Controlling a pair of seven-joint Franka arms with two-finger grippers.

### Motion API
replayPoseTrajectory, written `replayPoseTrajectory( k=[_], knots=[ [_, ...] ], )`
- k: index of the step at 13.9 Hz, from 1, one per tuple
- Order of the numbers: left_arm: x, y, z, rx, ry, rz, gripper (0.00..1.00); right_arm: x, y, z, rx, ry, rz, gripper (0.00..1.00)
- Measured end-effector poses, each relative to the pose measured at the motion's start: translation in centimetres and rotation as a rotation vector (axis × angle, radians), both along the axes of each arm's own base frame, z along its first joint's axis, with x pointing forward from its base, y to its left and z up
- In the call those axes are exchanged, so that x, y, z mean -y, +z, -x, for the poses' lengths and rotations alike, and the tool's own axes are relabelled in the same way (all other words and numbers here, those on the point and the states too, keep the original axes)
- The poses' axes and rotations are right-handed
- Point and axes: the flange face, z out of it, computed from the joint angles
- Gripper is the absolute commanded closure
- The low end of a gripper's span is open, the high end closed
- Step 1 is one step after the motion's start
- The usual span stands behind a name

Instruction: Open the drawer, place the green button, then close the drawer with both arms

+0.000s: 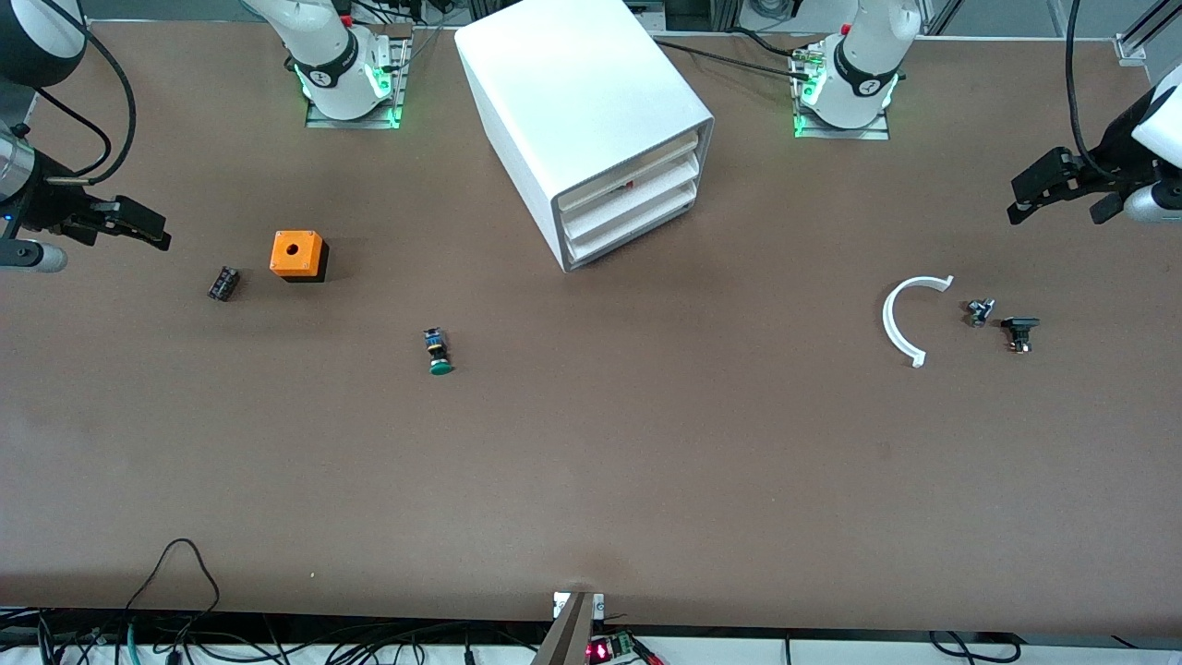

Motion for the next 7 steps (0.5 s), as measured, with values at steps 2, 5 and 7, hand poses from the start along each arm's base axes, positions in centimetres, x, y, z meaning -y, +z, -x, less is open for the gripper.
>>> replayPoseTrajectory(
  k=[2, 5, 7],
  knots=[
    [0.0, -0.07, 0.08, -0.008, 0.0, 0.0, 0.0, 0.0, 0.0, 0.0, 0.0, 0.0, 0.0, 0.0],
    [0.01, -0.06, -0.01, -0.008, 0.0, 0.0, 0.0, 0.0, -0.01, 0.01, -0.001, -0.005, 0.0, 0.0],
    [0.14, -0.11, -0.2, -0.009, -0.003, 0.0, 0.0, 0.0, -0.03, 0.06, -0.004, -0.006, 0.0, 0.0]
  ],
)
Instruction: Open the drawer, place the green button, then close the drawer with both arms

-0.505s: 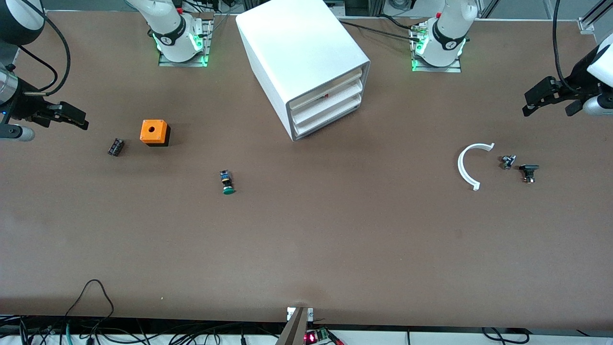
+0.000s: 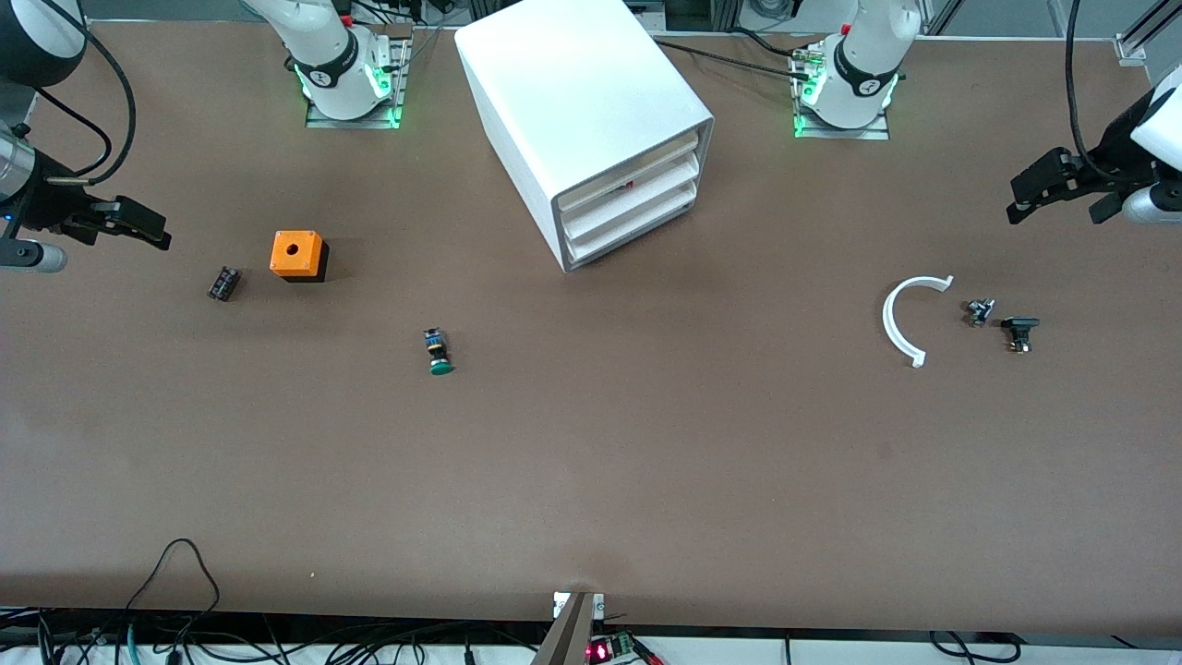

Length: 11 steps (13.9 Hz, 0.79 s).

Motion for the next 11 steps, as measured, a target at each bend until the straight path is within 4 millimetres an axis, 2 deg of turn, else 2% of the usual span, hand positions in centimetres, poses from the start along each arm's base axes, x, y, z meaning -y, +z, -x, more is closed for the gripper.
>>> replayPoseTrajectory(
  k=[8, 11],
  knots=[
    [0.5, -0.7, -0.9, -0.013, -0.01, 0.0, 0.0, 0.0, 0.1, 0.1, -0.002, -0.001, 0.0, 0.0],
    [1.3, -0.6, -0.9, -0.011, -0.025, 0.0, 0.0, 0.0, 0.1, 0.1, -0.002, -0.001, 0.0, 0.0]
  ],
)
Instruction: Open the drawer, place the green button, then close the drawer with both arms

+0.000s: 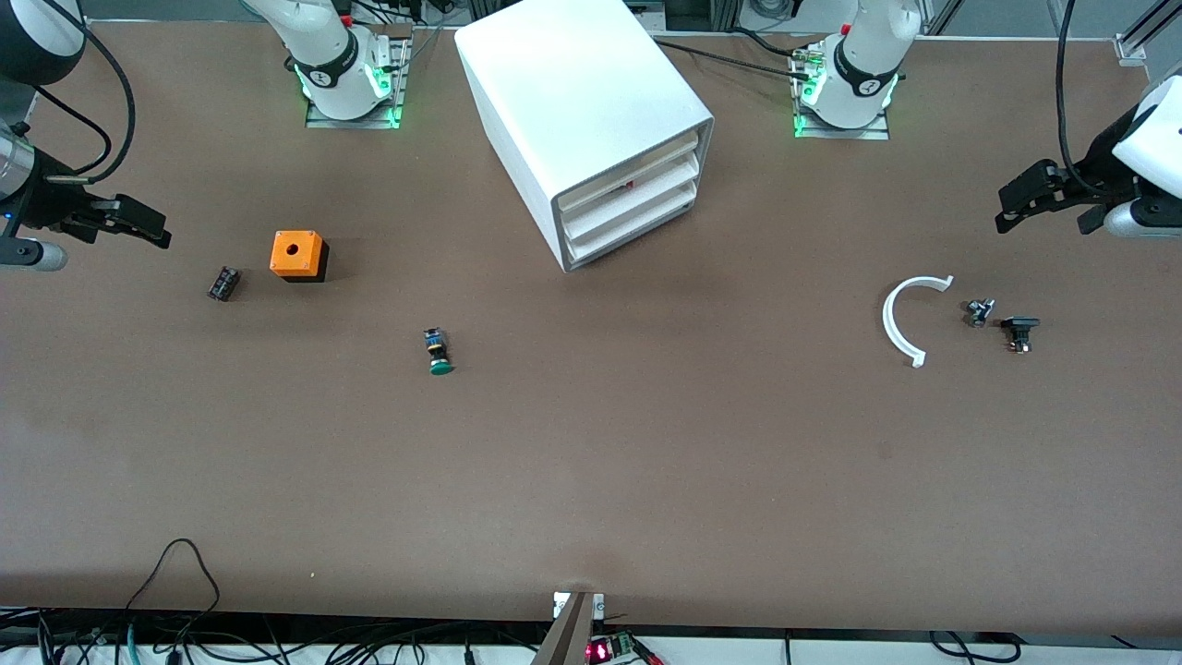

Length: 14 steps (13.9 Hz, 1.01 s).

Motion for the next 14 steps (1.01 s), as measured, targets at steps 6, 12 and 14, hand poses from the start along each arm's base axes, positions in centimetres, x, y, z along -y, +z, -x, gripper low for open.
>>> replayPoseTrajectory(
  k=[6, 12, 14],
  knots=[
    [4.3, -2.5, -1.0, -0.081, -0.079, -0.002, 0.0, 0.0, 0.1, -0.1, 0.005, 0.0, 0.0, 0.0],
    [6.3, -13.2, -3.5, -0.283, -0.118, 0.031, 0.0, -0.8, 0.1, -0.1, 0.005, 0.012, -0.008, 0.0],
    [7.9, -17.7, -4.2, -0.365, -0.112, 0.129, 0.0, -1.7, -0.2, -0.3, 0.0, 0.027, -0.009, 0.0]
  ],
)
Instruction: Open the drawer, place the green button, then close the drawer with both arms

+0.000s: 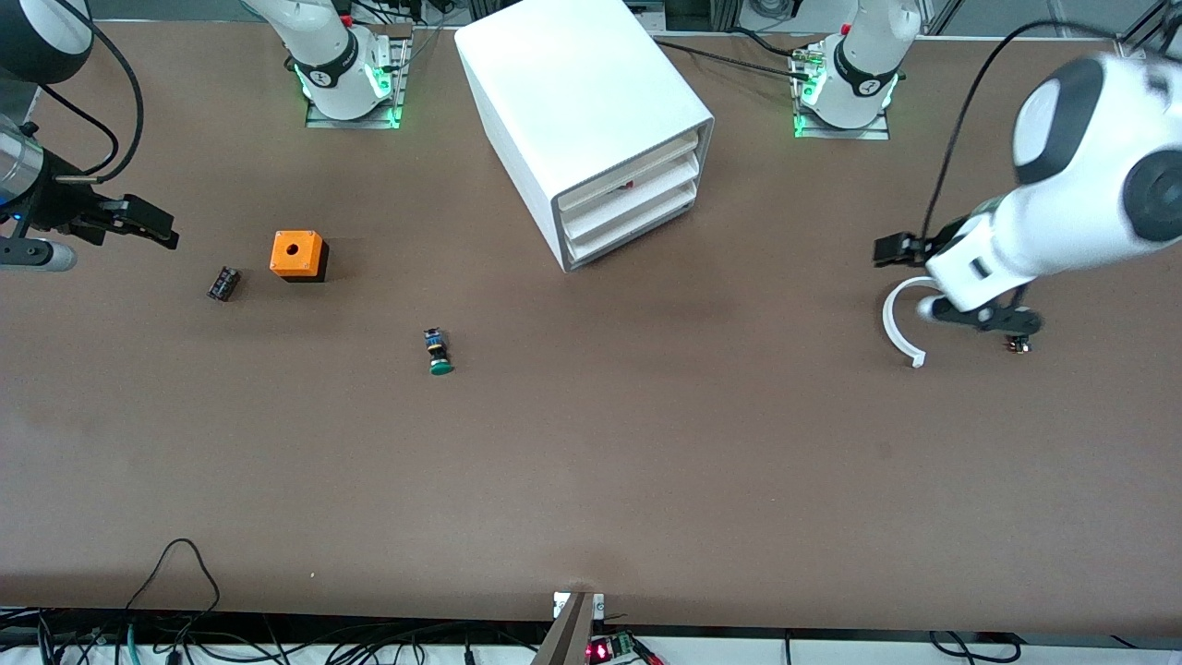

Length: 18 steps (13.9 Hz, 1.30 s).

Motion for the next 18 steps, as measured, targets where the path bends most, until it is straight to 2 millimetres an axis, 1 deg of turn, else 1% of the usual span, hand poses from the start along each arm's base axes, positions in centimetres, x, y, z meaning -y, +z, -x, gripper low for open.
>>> replayPoseTrajectory(
  k=[2, 4, 6, 8, 9, 11, 13, 15, 16, 17, 18],
  knots=[
    [1.2, -3.9, 0.0, -0.085, 0.044, 0.112, 0.0, -1.8, -1.1, -0.5, -0.015, 0.032, -0.002, 0.0],
    [2.6, -8.1, 0.9, -0.166, 0.098, 0.245, 0.0, -4.8, -2.6, -1.2, -0.027, 0.083, -0.001, 0.0],
    [4.7, -12.7, 2.7, -0.237, 0.124, 0.408, 0.0, -8.3, -4.8, -1.9, -0.048, 0.142, 0.0, 0.0],
    [7.6, -16.9, 5.0, -0.259, 0.062, 0.524, 0.0, -12.2, -7.5, -2.7, -0.055, 0.186, -0.036, 0.0],
    [9.2, -18.5, 6.2, -0.264, 0.017, 0.567, 0.0, -13.8, -8.9, -3.1, -0.054, 0.2, -0.051, 0.0],
    [12.3, -21.5, 8.5, -0.274, -0.004, 0.627, 0.0, -15.9, -11.9, -3.9, -0.06, 0.221, -0.061, 0.0],
    [15.0, -24.1, 11.0, -0.278, 0.003, 0.663, 0.0, -18.4, -14.9, -4.3, -0.06, 0.255, -0.066, 0.0],
    [17.4, -26.1, 13.4, -0.294, 0.02, 0.681, 0.02, -20.8, -18.0, -4.7, -0.052, 0.288, -0.075, 0.0],
    [18.4, -26.7, 14.3, -0.298, 0.028, 0.683, 0.03, -21.7, -19.6, -4.9, -0.048, 0.3, -0.079, 0.0],
    [19.2, -27.2, 15.1, -0.298, 0.035, 0.681, 0.06, -22.4, -21.2, -5.1, -0.045, 0.307, -0.082, 0.0],
    [19.8, -27.5, 15.8, -0.299, 0.042, 0.68, 0.15, -22.9, -22.5, -5.2, -0.044, 0.314, -0.083, 0.0]
  ],
)
